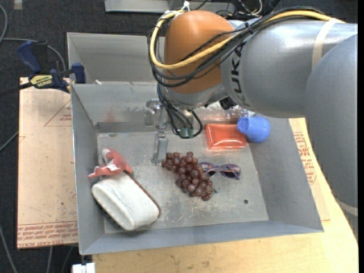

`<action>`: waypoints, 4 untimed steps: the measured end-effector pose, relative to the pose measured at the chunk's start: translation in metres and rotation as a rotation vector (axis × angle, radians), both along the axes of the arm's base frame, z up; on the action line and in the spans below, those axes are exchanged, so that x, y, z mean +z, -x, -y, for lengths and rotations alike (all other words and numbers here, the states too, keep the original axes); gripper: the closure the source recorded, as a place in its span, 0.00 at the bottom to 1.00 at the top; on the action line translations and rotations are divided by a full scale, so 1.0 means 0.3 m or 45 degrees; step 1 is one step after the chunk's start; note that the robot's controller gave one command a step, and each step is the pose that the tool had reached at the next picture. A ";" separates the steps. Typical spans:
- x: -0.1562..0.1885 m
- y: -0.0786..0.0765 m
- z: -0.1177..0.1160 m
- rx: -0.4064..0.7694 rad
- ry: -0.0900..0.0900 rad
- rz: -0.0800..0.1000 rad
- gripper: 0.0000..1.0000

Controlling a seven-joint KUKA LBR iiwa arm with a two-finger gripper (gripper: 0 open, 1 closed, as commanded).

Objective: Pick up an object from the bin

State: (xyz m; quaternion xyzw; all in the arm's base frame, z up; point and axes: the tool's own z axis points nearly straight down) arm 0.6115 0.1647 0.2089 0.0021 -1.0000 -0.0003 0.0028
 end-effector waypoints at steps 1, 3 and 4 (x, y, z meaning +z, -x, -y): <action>0.018 -0.004 0.003 -0.004 -0.001 0.009 0.00; -0.191 0.038 0.163 0.128 -0.001 0.002 0.00; -0.241 -0.012 0.254 0.348 -0.004 0.015 0.00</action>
Offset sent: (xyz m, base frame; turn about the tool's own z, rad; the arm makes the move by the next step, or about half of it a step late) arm -0.0047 -0.0459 -0.0594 0.0162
